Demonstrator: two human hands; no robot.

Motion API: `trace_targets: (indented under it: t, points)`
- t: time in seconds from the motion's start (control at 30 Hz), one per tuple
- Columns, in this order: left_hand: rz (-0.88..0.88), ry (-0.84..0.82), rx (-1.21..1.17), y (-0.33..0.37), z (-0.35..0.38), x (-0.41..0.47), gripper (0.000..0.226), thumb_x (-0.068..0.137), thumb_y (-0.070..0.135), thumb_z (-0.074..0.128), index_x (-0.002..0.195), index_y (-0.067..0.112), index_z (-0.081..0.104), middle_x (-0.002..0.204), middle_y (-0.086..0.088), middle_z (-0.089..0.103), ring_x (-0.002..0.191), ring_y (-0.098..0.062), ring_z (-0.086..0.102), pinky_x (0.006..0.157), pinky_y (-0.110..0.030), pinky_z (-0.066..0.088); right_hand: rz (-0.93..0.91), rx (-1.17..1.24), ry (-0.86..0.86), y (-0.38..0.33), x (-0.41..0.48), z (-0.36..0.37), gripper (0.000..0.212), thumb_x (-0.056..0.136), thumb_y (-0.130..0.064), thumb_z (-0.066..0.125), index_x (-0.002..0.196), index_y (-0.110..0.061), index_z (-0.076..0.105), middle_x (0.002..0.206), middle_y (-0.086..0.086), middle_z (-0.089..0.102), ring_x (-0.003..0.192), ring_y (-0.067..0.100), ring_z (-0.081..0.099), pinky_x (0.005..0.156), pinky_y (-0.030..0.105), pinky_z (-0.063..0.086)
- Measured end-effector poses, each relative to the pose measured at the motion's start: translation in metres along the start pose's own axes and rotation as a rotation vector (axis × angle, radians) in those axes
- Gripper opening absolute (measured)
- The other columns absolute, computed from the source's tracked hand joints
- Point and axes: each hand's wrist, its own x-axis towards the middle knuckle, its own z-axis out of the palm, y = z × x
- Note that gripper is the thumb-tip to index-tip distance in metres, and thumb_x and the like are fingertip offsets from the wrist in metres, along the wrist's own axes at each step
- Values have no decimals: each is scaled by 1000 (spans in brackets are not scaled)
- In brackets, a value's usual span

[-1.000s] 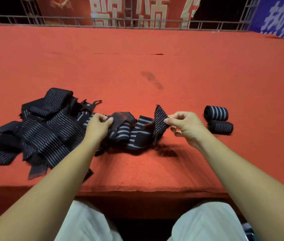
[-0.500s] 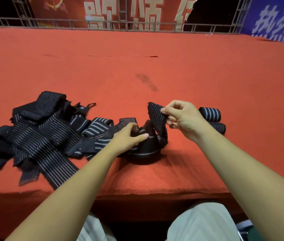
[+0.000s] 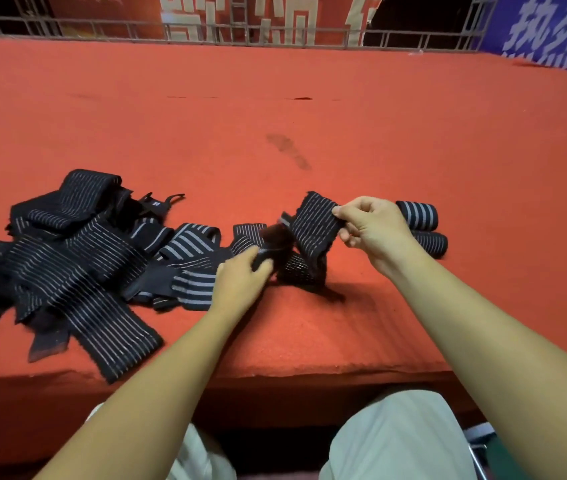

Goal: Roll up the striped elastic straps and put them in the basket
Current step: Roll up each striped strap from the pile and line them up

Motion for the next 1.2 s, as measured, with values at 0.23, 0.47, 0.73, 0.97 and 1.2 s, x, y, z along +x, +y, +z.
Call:
trace_targets:
  t: [0.23,0.47,0.73,0.97,1.2]
  points:
    - [-540,123,-179,-16,-34,37,35,93,28,56,108,-3,62,112,-20,66,107,-37,59,86,-39,44,103,28,90,19,2,-22,23,93,-8,65,73,-11,54,40,-4,46,40,12,45,42,21,32]
    - [-20,405,124,24,-32,18,75,81,23,78,140,3,38,141,-18,37,133,-34,37,116,-43,29,87,5,-121,5,-14,-6,20,91,-8,67,76,-10,56,42,-9,50,45,12,44,51,26,26]
    - [60,-387,-619,60,-28,6,15,98,16,63,111,11,68,103,0,72,91,-8,65,83,-23,52,102,128,-193,-20,-14,3,20,90,-11,69,73,-14,59,53,-2,54,44,8,43,42,18,30]
    - [-163,-236,-826,73,-28,3,17,97,21,65,102,7,73,99,-11,77,86,-19,71,74,-30,55,171,-60,-211,-2,-20,-3,13,83,-21,79,87,-14,68,77,1,61,49,10,37,49,22,30]
    - [-330,-235,-945,75,-31,0,22,96,19,65,75,18,64,80,-5,72,68,-17,68,59,-27,49,88,-84,-158,3,-22,-5,14,83,-21,79,90,-14,69,76,3,64,52,15,40,54,27,33]
